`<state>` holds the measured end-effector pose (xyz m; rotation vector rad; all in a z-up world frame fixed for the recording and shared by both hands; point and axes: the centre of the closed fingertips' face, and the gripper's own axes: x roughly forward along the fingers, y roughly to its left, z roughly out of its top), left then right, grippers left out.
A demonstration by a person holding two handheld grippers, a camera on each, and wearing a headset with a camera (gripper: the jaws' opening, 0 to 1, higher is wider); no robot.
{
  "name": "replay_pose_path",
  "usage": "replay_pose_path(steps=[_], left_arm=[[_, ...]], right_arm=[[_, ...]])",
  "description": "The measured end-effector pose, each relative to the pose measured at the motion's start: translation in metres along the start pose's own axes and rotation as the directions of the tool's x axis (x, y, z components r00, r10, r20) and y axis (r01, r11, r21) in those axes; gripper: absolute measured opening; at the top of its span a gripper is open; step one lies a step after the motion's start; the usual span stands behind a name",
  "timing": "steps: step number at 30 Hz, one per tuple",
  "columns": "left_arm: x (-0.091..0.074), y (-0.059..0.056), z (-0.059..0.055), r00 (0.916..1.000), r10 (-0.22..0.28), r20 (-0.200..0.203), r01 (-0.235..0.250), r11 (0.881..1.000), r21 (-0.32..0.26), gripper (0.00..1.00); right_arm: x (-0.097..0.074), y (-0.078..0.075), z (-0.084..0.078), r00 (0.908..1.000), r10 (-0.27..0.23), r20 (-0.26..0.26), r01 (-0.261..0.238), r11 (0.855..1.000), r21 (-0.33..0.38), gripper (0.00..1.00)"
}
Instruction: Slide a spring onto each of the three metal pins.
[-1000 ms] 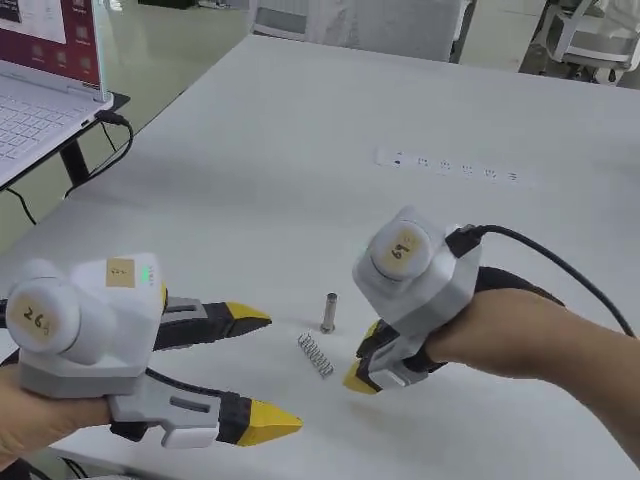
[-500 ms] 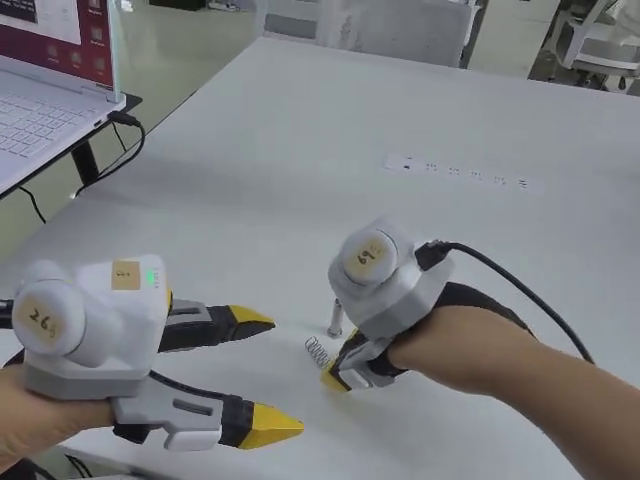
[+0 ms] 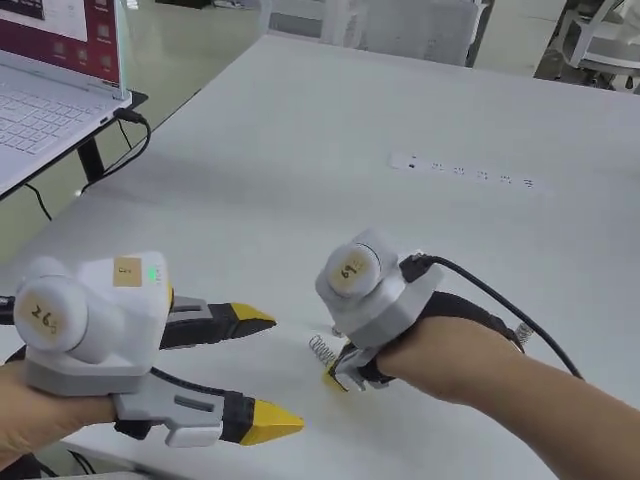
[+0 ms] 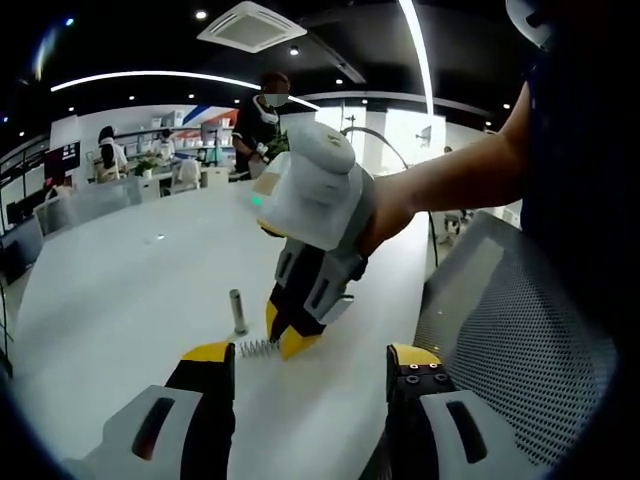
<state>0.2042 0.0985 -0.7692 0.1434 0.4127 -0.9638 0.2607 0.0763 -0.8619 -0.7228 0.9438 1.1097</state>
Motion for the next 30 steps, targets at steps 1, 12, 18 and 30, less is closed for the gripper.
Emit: replay_pose_path(steps=[1, 12, 18, 30], left_arm=[[0.0, 0.0, 0.0, 1.0, 0.0, 0.0, 0.0, 1.0, 0.0, 0.56], [0.002, 0.0, -0.001, 0.9999, -0.004, -0.01, 0.004, 1.0, 0.005, 0.56], [0.006, -0.003, -0.002, 0.9996, -0.016, -0.024, 0.016, 1.0, 0.015, 0.55], [0.013, -0.009, 0.003, 0.9984, -0.043, -0.036, 0.046, 0.997, 0.068, 0.48]], right_arm=[[-0.001, 0.0, -0.001, 1.0, -0.002, -0.002, 0.002, 1.0, -0.008, 0.11], [-0.014, 0.003, -0.011, 0.9994, 0.033, 0.008, -0.033, 0.998, -0.045, 0.09], [-0.037, 0.021, -0.009, 0.9929, 0.11, 0.045, -0.106, 0.99, -0.09, 0.08], [-0.086, 0.05, 0.004, 0.9705, 0.226, 0.084, -0.203, 0.954, -0.221, 0.08]])
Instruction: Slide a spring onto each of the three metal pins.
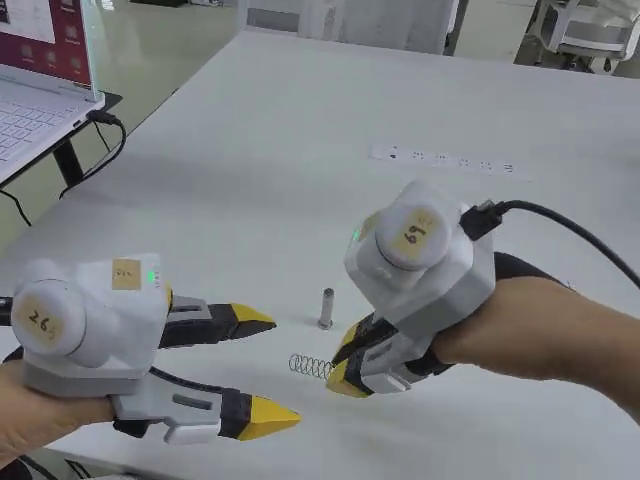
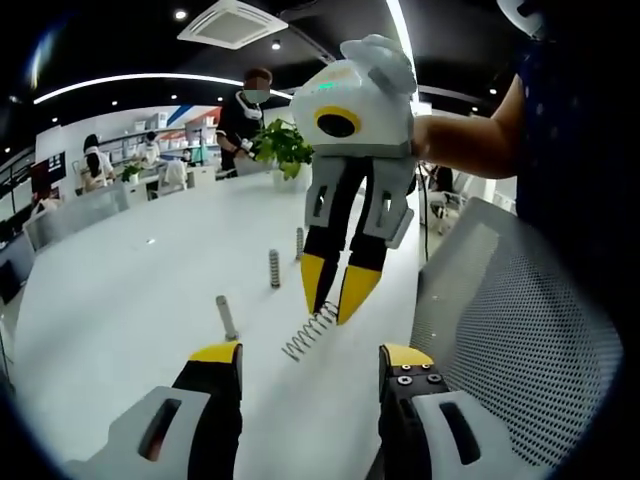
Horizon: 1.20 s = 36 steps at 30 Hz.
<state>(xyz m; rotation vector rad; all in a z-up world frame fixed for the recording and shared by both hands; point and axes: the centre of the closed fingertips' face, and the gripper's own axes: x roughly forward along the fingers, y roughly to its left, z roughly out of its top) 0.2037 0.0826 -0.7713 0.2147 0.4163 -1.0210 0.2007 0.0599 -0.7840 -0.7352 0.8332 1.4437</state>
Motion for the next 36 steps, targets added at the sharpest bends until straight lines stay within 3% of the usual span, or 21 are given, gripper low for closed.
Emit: replay_pose_path(steps=[6, 14, 18, 28, 36], left_arm=[[0.002, -0.007, 0.002, 0.9993, -0.037, -0.004, 0.038, 0.998, 0.05, 0.36], [0.005, -0.021, 0.006, 0.9952, -0.096, -0.016, 0.098, 0.99, 0.097, 0.15], [0.006, -0.025, 0.009, 0.9936, -0.112, -0.007, 0.112, 0.987, 0.118, 0.14], [0.008, -0.034, 0.008, 0.9873, -0.156, -0.031, 0.158, 0.978, 0.137, 0.05], [0.009, -0.036, 0.011, 0.9855, -0.167, -0.031, 0.169, 0.976, 0.134, 0.04]], right_arm=[[-0.009, 0.012, 0.006, 0.9993, 0.037, -0.012, -0.037, 0.997, -0.074, 0.08], [-0.012, 0.023, 0.007, 0.996, 0.085, -0.025, -0.088, 0.99, -0.113, 0.08], [-0.013, 0.028, 0.006, 0.9929, 0.114, -0.032, -0.117, 0.987, -0.112, 0.08], [-0.017, 0.035, 0.007, 0.9876, 0.155, -0.027, -0.157, 0.982, -0.106, 0.08], [-0.021, 0.033, 0.008, 0.9877, 0.156, -0.003, -0.156, 0.984, -0.089, 0.08]])
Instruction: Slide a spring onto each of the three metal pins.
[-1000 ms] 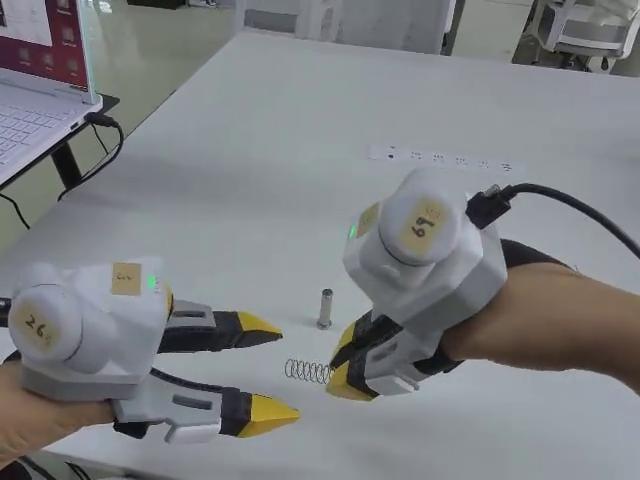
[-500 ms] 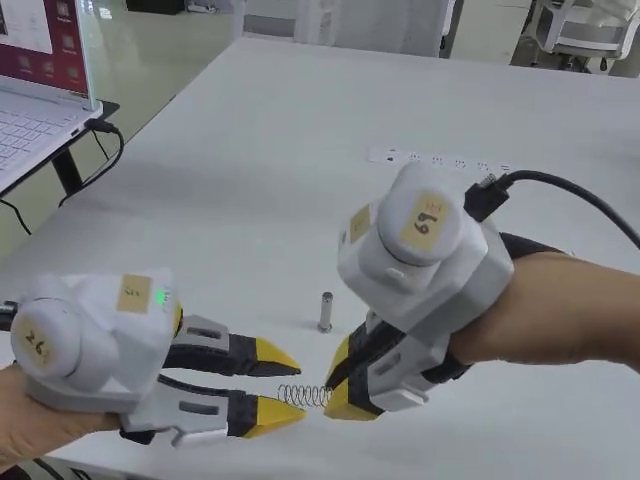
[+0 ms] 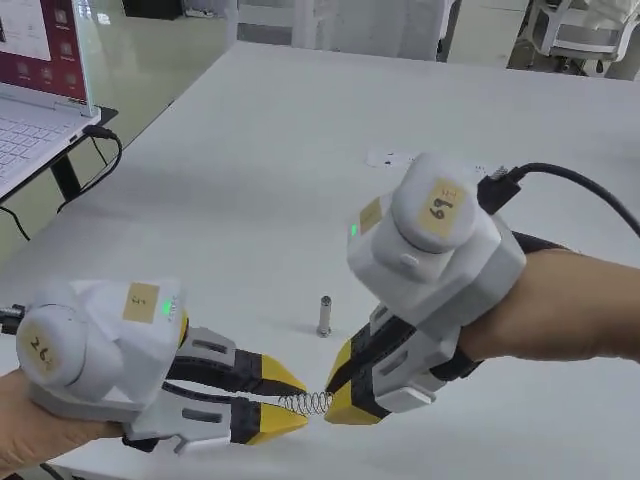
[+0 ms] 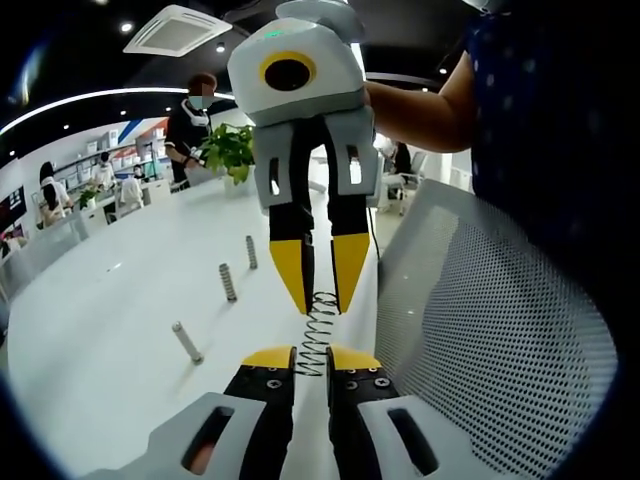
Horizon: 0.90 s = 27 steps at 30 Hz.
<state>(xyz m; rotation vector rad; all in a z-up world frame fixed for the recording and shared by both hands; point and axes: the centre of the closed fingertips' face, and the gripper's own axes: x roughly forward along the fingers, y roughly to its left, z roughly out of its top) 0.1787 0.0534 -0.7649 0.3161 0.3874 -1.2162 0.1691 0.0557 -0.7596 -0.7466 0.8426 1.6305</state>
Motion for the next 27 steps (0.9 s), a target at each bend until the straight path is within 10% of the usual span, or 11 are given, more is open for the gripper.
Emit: replay_pose_path(steps=[27], left_arm=[[-0.006, 0.009, 0.011, 0.9974, 0.038, 0.062, -0.034, 0.997, -0.068, 0.02]], right_arm=[[-0.007, -0.013, 0.012, 0.9925, -0.051, 0.111, 0.048, 0.998, 0.028, 0.09]])
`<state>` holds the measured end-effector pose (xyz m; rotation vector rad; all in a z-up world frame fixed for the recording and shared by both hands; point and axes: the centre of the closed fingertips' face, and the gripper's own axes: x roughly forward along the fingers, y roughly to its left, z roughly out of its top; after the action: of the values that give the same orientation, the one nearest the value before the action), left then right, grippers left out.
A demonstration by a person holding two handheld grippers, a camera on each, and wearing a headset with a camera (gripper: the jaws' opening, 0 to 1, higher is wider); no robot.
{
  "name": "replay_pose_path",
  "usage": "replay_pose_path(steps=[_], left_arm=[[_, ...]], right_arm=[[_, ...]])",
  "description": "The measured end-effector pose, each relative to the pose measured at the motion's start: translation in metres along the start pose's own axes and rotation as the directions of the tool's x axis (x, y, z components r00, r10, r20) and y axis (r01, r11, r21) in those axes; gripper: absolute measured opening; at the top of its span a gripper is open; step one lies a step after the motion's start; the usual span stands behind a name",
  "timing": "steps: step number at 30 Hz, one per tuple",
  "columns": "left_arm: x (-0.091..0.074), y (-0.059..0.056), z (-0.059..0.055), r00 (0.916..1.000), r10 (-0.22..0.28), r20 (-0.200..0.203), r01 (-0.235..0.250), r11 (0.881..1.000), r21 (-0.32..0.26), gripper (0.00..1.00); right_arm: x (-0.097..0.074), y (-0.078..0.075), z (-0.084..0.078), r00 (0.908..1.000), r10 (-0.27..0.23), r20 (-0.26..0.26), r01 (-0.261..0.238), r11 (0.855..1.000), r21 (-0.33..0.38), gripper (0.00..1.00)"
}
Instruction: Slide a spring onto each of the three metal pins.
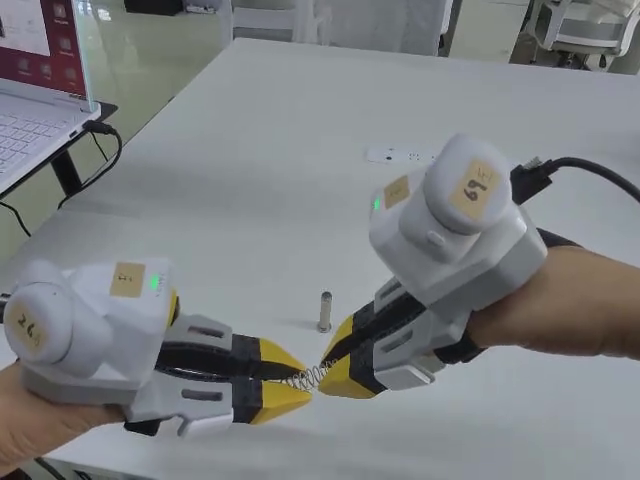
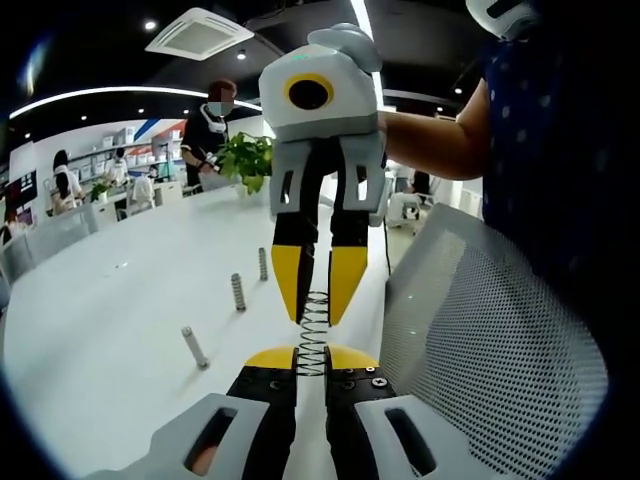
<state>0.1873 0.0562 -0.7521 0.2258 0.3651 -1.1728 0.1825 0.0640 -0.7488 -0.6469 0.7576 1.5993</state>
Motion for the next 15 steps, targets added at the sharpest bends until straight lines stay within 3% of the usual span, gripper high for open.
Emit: replay_pose_path(steps=[11, 15], left_arm=[[-0.001, 0.0, 0.009, 0.9994, 0.002, 0.035, -0.001, 1.0, -0.005, 0.02], [-0.003, 0.002, 0.015, 0.9975, 0.006, 0.07, -0.004, 1.0, -0.018, 0.02]], right_arm=[[-0.001, 0.001, 0.008, 0.9991, 0.011, 0.04, -0.011, 1.0, 0.005, 0.09], [-0.004, 0.0, 0.012, 0.9974, 0.018, 0.069, -0.02, 1.0, 0.019, 0.09]])
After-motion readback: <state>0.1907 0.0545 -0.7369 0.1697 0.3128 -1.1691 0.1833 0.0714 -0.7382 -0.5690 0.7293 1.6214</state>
